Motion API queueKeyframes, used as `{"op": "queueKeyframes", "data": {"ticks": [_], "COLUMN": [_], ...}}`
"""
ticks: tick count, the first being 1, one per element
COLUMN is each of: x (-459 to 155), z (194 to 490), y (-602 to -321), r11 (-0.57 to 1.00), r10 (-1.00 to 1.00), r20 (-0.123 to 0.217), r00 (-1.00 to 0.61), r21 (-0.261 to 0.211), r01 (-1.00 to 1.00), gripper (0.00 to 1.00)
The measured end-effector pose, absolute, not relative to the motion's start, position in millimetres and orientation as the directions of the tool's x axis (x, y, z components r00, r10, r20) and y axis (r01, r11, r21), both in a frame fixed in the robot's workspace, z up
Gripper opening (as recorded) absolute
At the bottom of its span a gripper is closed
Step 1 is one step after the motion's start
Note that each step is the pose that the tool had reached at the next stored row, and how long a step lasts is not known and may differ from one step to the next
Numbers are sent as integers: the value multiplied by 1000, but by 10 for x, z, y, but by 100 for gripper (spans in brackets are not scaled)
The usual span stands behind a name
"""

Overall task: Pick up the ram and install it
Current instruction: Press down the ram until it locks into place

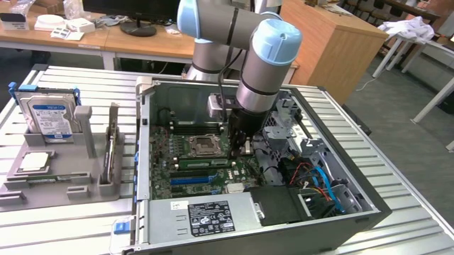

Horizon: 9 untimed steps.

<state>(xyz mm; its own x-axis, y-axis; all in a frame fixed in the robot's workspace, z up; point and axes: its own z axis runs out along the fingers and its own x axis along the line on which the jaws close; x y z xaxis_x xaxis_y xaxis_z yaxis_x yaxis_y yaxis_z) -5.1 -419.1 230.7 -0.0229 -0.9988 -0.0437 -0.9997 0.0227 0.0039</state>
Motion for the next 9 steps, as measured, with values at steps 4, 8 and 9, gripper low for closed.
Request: {"op": "queueKeyframes", "data": {"ticks": [4, 8, 9], "x": [-52, -52, -52], "z": [2290, 2289, 2286], "y": [-4192, -4192, -4192], "r11": [23, 23, 23], "r10": [-999, -999, -999], "r20": [-43, -43, -43], "r00": [-23, -23, -23], "r21": [4, 4, 4], "r01": [-1000, -1000, -1000], "gripper": [11, 11, 11]}}
